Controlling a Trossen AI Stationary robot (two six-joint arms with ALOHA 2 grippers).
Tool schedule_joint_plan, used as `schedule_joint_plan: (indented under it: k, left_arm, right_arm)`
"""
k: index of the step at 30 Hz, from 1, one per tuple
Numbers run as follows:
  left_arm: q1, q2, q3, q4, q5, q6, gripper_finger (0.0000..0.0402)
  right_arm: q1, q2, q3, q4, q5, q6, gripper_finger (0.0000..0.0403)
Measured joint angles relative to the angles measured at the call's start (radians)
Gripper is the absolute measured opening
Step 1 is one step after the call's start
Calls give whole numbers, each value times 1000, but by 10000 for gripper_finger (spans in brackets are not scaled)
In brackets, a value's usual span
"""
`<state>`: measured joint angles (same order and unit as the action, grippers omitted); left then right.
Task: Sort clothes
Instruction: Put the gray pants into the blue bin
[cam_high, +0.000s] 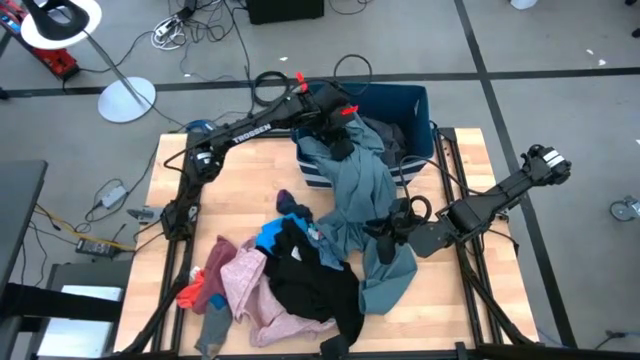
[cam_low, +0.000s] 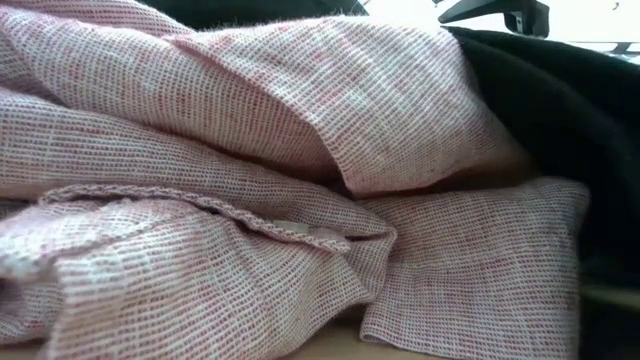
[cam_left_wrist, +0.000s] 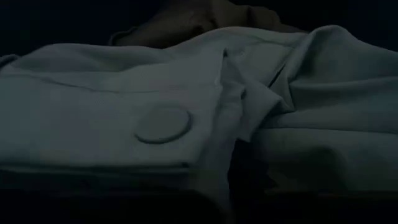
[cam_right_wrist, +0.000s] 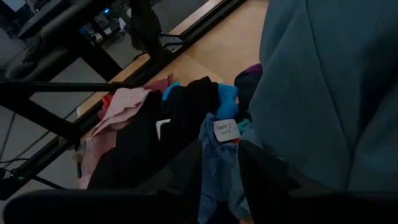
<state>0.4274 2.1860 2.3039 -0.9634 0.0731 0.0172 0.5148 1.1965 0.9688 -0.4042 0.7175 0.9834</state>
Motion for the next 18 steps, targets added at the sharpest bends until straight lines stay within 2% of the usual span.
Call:
schedule_joint_plan:
  k: [5, 9, 14, 18]
  left_arm:
    - [0, -1, 0, -1, -11, -44, 123]
    - [1, -17, 10, -67, 40, -80, 166]
    - [-15, -60, 49, -138, 50, -62, 176]
    - [-26, -132, 47, -133, 8, -58, 176]
  right_arm:
    - [0, 0, 0, 1, 0, 0, 105]
    - [2, -6, 0, -8, -5, 1, 105]
    - [2, -56, 0, -50, -7, -9, 105]
    - [2, -109, 0, -96, -5, -17, 105]
